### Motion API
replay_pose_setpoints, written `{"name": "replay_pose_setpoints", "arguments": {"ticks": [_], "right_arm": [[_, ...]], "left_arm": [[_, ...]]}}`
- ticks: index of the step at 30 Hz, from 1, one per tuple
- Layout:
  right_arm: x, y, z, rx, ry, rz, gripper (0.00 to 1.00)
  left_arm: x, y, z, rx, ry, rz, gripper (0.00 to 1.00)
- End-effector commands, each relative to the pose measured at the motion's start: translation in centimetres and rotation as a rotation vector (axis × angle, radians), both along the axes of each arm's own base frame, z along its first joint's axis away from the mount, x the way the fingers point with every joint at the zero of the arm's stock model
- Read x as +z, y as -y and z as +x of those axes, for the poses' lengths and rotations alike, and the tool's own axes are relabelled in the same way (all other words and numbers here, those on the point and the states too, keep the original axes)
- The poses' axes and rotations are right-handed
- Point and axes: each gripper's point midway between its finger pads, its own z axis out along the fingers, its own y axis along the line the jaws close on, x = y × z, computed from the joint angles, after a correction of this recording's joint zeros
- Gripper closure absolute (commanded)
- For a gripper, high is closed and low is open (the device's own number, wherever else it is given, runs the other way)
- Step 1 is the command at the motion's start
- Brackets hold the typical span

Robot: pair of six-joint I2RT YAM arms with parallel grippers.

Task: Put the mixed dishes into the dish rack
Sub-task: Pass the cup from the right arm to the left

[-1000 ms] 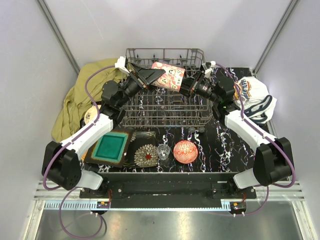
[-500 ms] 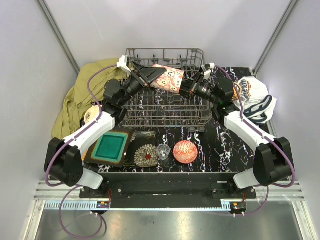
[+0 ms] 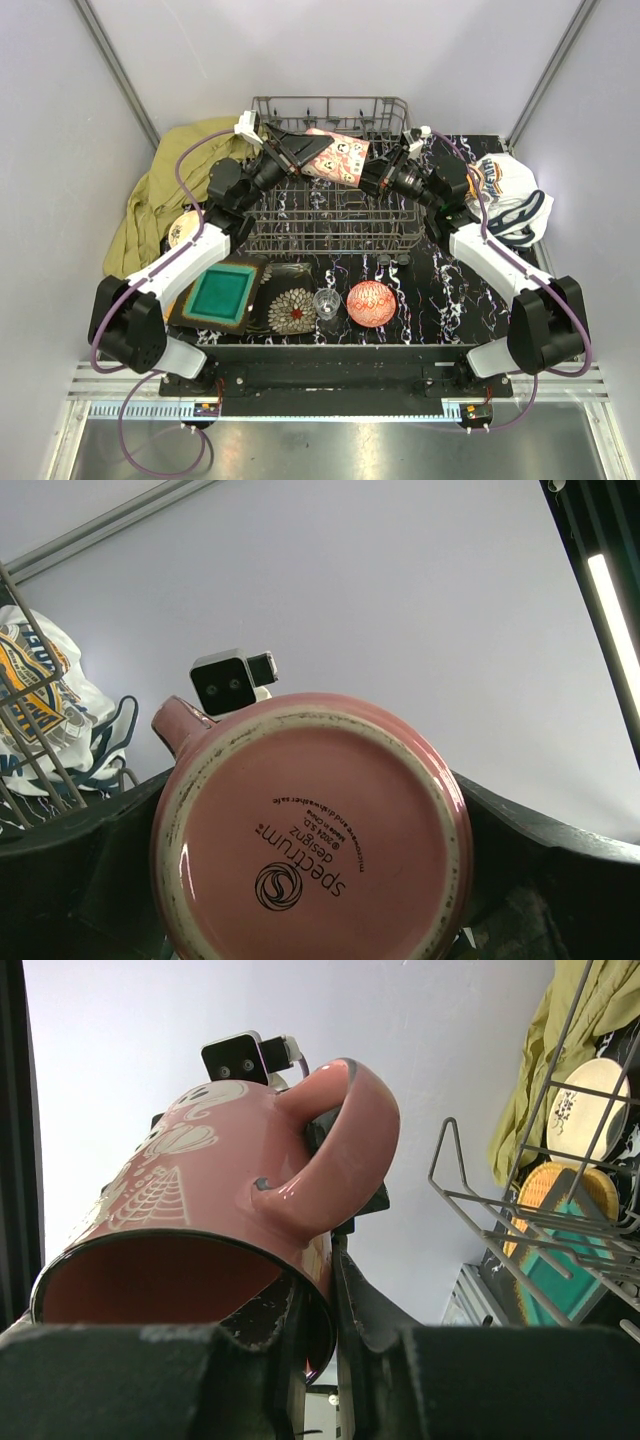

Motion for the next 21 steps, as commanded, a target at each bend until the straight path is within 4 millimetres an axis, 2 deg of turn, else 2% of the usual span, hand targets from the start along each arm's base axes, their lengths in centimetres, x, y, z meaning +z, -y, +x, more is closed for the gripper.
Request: {"name": "replay_pose_setpoints", "arguments": {"ticks": [1,10,21], "right_arm": [[4.7,0.6,-2.5,0.002,0.164,0.064,1.0],[4.4,0.9,-2.2,-0.028,0.145,0.092,1.0],[4.1,1.6,-1.0,-0.113,0.112,0.119,1.0]], "left_arm": [[4.4,-1.4,-2.8,0.002,0.14,-0.074,0.01],[4.7,-1.8,-3.8,-0.004,0.146,-0.081,0.01],[4.1,-2.1,-4.2,-0.004,0.135,-0.094,0.01]]}}
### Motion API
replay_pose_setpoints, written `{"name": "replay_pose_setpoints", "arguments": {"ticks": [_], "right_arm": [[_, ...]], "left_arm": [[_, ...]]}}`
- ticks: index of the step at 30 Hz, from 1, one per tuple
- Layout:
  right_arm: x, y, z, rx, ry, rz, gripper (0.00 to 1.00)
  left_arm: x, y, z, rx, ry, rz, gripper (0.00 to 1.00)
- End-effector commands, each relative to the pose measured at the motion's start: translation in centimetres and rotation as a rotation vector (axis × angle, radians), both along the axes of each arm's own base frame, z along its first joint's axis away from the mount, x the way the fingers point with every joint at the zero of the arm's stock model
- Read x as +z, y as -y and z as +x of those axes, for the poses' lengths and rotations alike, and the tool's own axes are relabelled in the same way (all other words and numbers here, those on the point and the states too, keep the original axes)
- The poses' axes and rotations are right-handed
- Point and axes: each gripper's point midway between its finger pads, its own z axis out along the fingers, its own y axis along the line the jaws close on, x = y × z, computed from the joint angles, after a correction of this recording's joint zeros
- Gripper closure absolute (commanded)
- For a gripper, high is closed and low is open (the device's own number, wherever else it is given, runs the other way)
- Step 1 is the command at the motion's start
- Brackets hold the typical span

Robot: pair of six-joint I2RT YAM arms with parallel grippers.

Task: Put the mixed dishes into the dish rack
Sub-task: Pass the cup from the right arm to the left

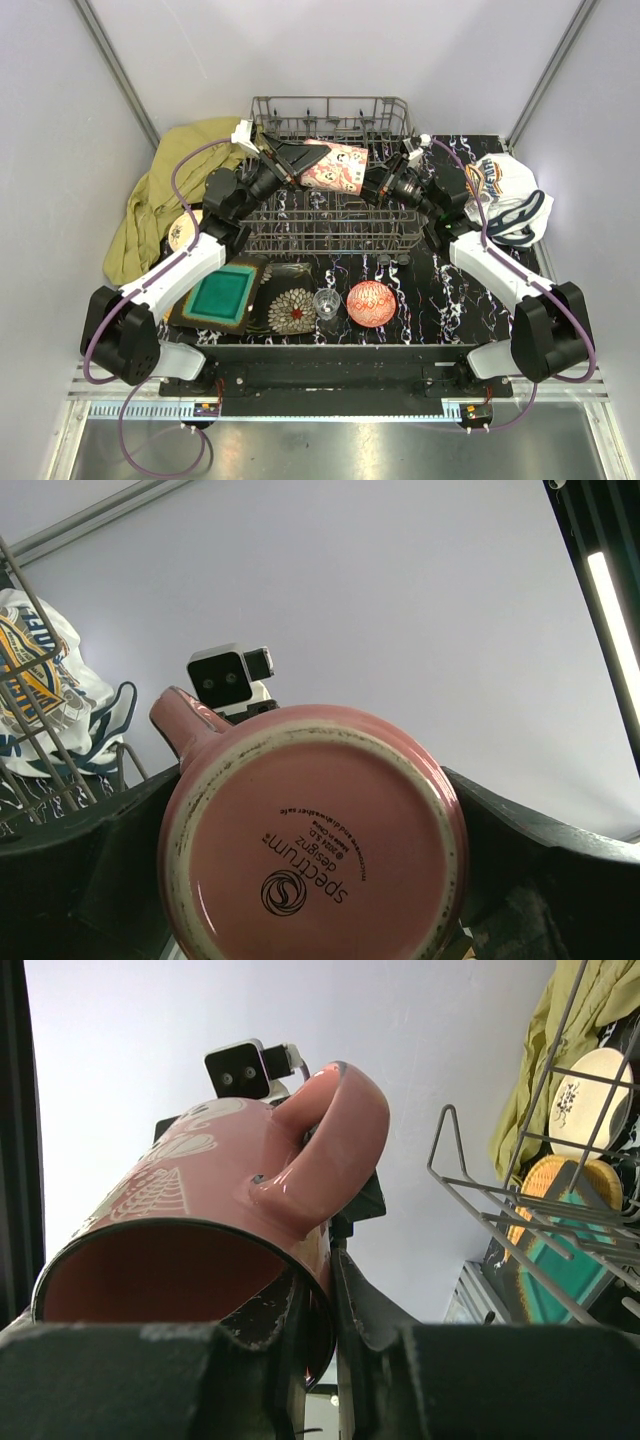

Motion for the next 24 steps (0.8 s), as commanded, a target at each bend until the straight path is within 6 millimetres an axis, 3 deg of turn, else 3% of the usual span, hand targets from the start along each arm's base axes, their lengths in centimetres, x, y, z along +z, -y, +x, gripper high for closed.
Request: {"name": "replay_pose_setpoints", "arguments": {"ticks": [1,12,24], "right_arm": [[4.7,1.5,0.1,-0.099,0.112,0.112,1.0],[5.1,1.2,0.1,-0.074,0.12,0.118,1.0],[4.9,2.3,-0.9,-0.1,0.132,0.096,1.0]], "left_arm": [[4.8,-1.4,-2.6,0.001,0.149,-0.094,0.01],[4.2,-1.0,-2.5,-0.002,0.145,-0.078,0.01],[4.1,-1.5,-2.0,0.02,0.145,-0.064,0.01]]}}
